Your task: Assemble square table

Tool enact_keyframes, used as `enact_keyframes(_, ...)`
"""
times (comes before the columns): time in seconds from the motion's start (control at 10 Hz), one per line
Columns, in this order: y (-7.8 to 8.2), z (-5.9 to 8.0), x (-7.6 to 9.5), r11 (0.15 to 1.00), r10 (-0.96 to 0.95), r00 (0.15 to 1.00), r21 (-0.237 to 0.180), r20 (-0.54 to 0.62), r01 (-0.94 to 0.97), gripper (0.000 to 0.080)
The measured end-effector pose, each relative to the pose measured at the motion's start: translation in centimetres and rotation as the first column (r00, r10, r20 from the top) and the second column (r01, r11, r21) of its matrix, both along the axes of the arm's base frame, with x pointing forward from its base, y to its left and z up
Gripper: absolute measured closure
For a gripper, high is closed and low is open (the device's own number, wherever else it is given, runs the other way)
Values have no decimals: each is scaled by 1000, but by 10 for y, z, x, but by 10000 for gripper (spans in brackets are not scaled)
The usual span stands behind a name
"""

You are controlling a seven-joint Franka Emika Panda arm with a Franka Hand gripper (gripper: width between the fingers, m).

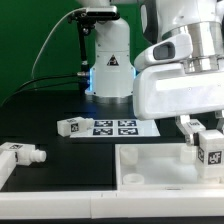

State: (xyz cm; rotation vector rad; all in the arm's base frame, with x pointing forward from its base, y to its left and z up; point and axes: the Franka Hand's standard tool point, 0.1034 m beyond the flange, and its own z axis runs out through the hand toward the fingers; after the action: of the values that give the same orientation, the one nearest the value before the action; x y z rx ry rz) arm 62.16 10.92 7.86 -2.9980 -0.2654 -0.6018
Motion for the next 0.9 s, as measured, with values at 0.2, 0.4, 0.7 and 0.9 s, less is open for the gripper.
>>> enact_keyframes(0.2,0,0,0,1000,-2,1000,0,28,2,512)
enact_keyframes(0.4,0,0,0,1000,-1,1000,0,28,1,512)
enact_keyframes(0.7,1,0,0,1000,0,1000,0,21,0,191)
enact_keyframes(0.9,2,14,5,1000,3,1000,2,-23,-3,153)
